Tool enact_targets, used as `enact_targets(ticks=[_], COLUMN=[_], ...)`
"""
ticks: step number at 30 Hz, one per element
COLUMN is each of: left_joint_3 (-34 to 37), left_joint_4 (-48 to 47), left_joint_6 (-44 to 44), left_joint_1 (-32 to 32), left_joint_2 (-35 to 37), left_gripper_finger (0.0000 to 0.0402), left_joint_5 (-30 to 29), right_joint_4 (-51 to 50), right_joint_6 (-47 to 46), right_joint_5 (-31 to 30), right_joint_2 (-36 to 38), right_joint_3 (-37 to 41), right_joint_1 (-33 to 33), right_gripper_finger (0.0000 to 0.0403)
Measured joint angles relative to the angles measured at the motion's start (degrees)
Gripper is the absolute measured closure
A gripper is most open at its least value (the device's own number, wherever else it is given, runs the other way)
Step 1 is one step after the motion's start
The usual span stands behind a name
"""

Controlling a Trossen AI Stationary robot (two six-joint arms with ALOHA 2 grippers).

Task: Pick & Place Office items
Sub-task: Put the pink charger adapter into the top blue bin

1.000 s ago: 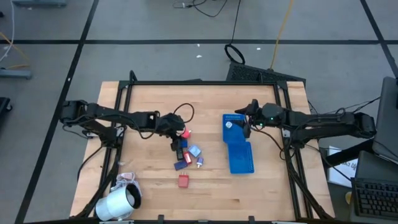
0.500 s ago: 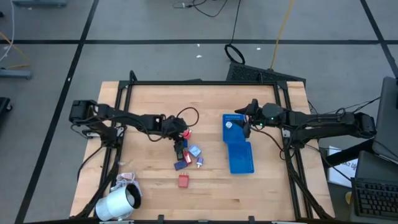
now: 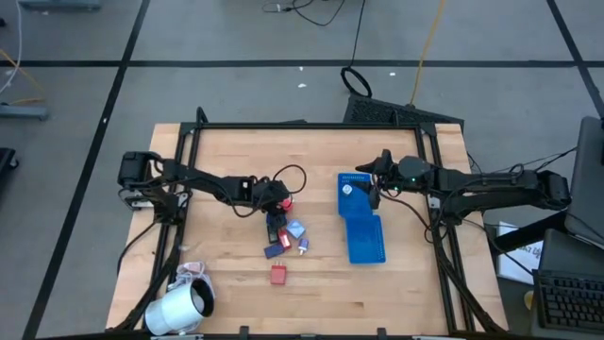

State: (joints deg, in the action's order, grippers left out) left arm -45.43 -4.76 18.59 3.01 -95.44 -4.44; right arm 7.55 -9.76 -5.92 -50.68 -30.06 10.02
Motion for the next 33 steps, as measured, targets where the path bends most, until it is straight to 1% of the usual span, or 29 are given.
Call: enact_targets(ticks=[7,10,13,18,25,29,33], left_joint_3=[0.02,0.02,0.02,0.02,0.02,0.07,0.07], left_joint_4=[0.52,0.34,0.52,0.80,2.71,6.34,14.60], left_joint_6=[-0.33,-1.74,-4.06,-7.45,-8.42,-9.49,-13.45], left_joint_1=[0.23,0.33,0.32,0.34,1.30,1.54,0.94], left_joint_2=[0.04,0.04,0.04,0.04,0.73,3.32,5.94], left_gripper_finger=[0.0188,0.0192,0.0207,0.0260,0.0264,0.0264,0.0264], left_joint_5=[-0.19,-0.19,-0.19,-0.23,-0.23,-0.23,0.51], right_joint_4=[-0.04,-0.02,0.00,0.00,0.00,-0.02,1.73], right_joint_6=[0.00,0.00,0.00,0.00,0.00,-1.42,-4.47], right_joint_5=[-0.02,0.01,0.00,-0.02,0.00,0.03,0.12], right_joint_2=[0.00,0.00,0.00,0.00,0.00,0.00,-0.03], right_joint_3=[0.00,0.00,0.00,0.00,0.00,0.04,2.67], right_joint_1=[0.01,0.00,0.02,0.01,0.02,0.00,0.00], right_gripper_finger=[0.0181,0.0183,0.0183,0.0182,0.0186,0.0186,0.0187])
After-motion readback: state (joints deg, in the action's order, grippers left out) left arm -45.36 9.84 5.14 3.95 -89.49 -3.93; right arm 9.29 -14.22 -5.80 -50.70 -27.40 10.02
